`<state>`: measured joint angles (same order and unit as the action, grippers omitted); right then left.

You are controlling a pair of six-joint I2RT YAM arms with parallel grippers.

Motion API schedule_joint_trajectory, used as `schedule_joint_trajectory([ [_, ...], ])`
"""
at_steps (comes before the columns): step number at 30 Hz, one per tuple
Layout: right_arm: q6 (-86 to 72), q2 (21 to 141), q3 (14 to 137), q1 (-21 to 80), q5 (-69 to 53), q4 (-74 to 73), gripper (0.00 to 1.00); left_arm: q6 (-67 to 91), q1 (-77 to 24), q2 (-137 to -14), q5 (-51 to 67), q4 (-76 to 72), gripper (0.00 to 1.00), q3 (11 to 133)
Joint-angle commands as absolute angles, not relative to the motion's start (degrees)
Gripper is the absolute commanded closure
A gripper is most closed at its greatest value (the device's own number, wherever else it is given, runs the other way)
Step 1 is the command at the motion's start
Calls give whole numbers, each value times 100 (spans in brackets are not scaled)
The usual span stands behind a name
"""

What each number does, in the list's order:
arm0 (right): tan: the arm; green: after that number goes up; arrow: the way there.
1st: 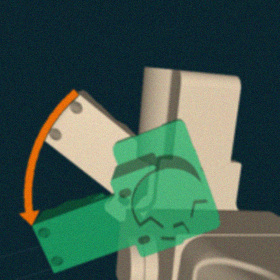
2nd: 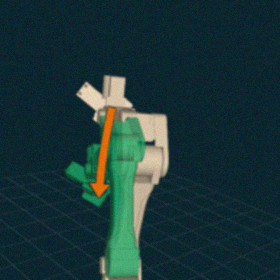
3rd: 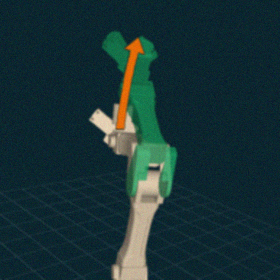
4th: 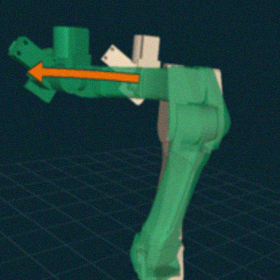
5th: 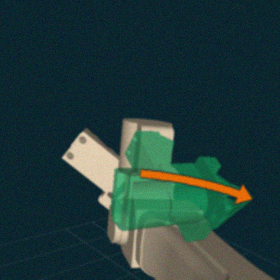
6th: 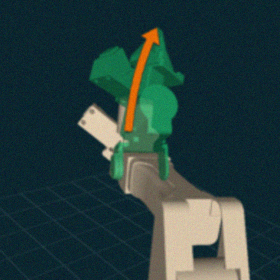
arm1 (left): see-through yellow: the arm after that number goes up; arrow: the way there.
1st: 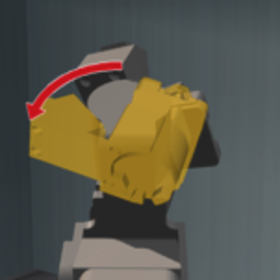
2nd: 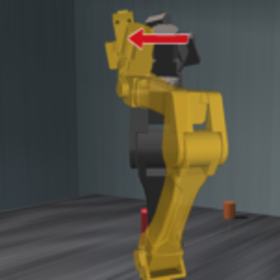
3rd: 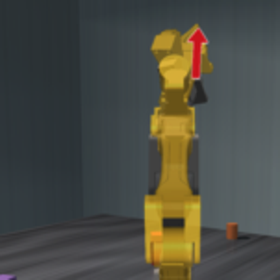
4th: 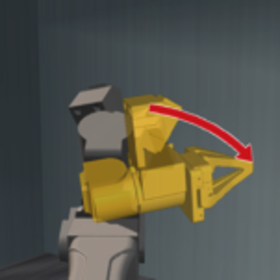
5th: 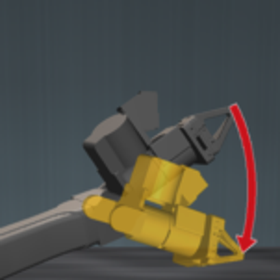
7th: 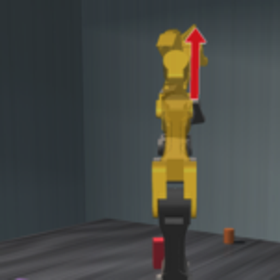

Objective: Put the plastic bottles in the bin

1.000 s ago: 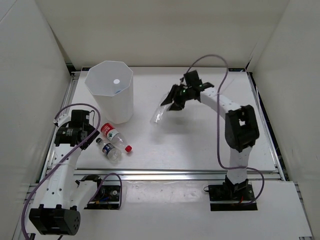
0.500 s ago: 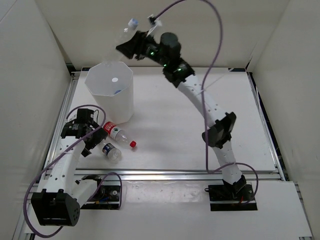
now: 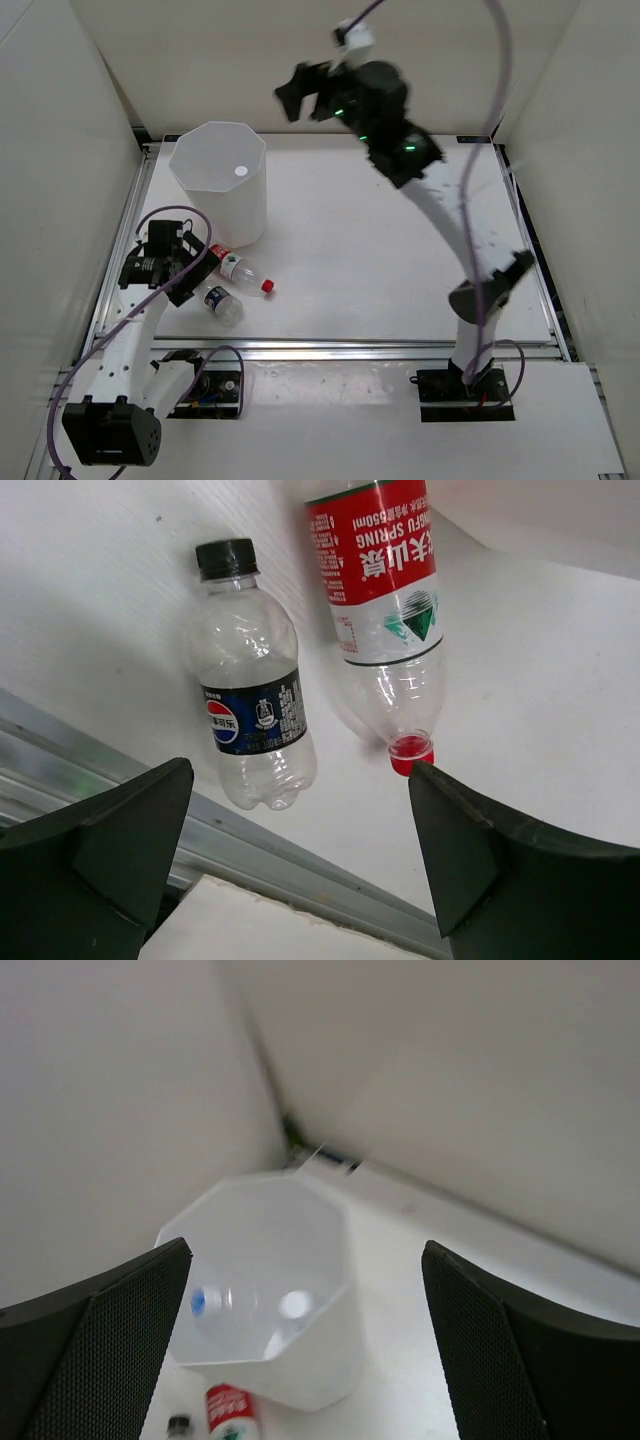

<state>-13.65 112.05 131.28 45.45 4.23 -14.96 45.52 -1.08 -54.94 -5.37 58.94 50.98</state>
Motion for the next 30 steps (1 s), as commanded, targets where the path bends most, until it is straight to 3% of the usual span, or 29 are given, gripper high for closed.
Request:
schedule_joint_trajectory([
  [1,-793,9837,13025,4307,1326,-1957,0,4752,-62,-5159,-167,5362,0,4589],
  [8,-1063,9045,12332,4368,1126,-3303,0,5080,228,-5414,-721,5484,0,4342],
  [18,-836,9054,12700,4430,783,-3718,0,5440,229,-5905,-352,4282,0,3358],
  [21,-721,8948,12560,4430,493,-3718,0,5624,229,-6108,-281,4096,7,3226],
  [25,-721,8895,12437,4430,360,-3718,0,5625,229,-6109,-342,4253,26,3330],
  [30,-773,8895,12217,4430,360,-3718,0,5625,281,-5872,-869,5507,26,4154],
])
